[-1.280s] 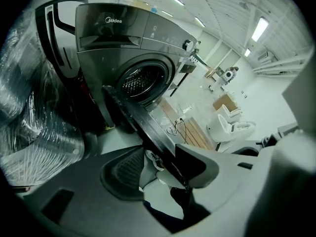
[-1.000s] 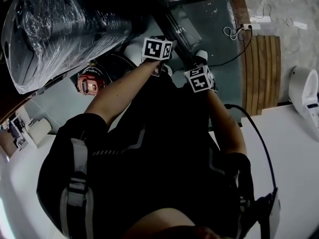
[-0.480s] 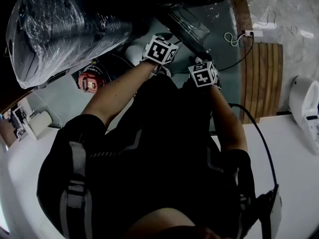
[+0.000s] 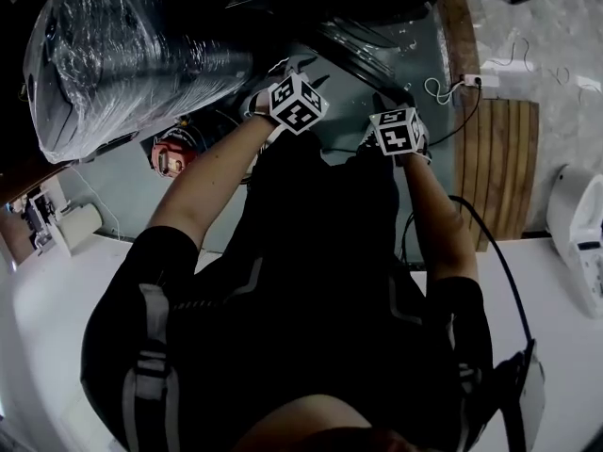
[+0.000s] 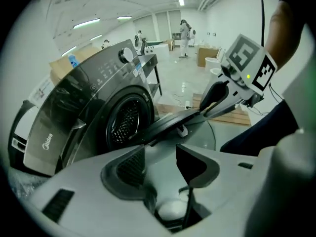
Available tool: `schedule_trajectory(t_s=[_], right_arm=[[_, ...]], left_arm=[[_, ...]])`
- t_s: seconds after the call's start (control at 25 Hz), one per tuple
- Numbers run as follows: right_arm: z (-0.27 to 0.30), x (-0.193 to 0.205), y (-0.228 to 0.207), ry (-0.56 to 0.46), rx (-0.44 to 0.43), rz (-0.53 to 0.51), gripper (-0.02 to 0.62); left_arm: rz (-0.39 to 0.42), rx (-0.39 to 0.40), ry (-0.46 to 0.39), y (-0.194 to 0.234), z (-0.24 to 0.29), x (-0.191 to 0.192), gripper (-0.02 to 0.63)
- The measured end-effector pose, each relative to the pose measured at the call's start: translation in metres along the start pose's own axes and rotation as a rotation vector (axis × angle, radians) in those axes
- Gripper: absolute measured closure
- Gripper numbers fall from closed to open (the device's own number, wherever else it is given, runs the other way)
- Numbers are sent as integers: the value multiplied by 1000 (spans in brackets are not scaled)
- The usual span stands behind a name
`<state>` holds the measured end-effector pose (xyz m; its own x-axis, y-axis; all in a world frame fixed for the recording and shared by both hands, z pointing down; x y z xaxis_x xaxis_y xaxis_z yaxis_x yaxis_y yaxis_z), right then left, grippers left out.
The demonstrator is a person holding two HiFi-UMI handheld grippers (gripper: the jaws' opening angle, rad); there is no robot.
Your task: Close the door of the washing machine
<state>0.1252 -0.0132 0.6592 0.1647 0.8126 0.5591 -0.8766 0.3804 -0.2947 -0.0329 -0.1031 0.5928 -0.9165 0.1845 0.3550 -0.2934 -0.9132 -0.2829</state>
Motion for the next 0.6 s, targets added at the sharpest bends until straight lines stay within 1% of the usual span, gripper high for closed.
schedule_trajectory(t_s=[0.12, 0.2, 0.32, 0.4, 0.48, 0.6], right_arm=[[0, -9, -14, -2, 8, -8, 499], [2, -11, -20, 3, 17, -27, 500], [2, -15, -25, 15, 31, -30, 500], [4, -18, -28, 21, 33, -20, 497], [5, -22, -32, 26, 35, -11, 495], [4, -28, -39, 40, 44, 13, 492]], left_arm=[[93, -66, 6, 11, 7, -10, 406], [178, -72, 2, 14, 12, -17, 405], [310, -59, -6, 18, 23, -25, 406], [379, -45, -10, 21, 31, -29, 405], [420, -20, -13, 24, 37, -32, 407], [454, 31, -7, 26, 46, -35, 408]])
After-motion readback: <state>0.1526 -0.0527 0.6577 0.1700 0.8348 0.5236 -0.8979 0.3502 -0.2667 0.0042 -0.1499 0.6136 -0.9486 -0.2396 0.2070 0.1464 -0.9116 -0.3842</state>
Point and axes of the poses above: the fingertips, and each gripper's own axes: z forward along the fingers, y to its left, x out of its underside, the point moved 8 cm from there along -z, backward along the fingers, and after that the axes turned 7 degrees about -x, right-handed, at the moved point
